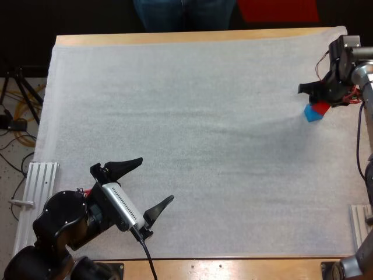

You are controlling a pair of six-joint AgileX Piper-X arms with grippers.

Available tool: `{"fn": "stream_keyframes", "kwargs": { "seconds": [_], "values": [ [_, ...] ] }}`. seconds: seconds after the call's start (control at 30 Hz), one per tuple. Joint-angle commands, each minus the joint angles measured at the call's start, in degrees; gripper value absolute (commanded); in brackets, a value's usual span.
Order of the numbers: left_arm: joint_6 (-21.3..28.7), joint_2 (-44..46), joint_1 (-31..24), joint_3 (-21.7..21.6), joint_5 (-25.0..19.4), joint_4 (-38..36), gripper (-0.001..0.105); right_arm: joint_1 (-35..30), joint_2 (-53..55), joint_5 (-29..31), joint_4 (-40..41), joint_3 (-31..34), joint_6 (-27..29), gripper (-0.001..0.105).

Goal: Stack red cube on blue cube

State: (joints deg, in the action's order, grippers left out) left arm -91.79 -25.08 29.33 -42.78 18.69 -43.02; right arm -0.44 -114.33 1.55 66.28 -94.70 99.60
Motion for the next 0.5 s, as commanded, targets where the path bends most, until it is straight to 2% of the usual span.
{"fn": "stream_keyframes", "kwargs": {
  "seconds": [0.0, 0.47],
  "values": [
    [0.0, 0.1, 0.1, -0.4, -0.6, 1.0, 0.087, 0.1, -0.2, -0.7, 0.3, -0.6, 0.0, 0.034],
    [0.0, -1.3, 0.1, -0.4, -0.6, 1.0, 0.087, 0.1, -1.9, -1.5, -2.0, -0.6, -0.5, 0.034]
  ]
}}
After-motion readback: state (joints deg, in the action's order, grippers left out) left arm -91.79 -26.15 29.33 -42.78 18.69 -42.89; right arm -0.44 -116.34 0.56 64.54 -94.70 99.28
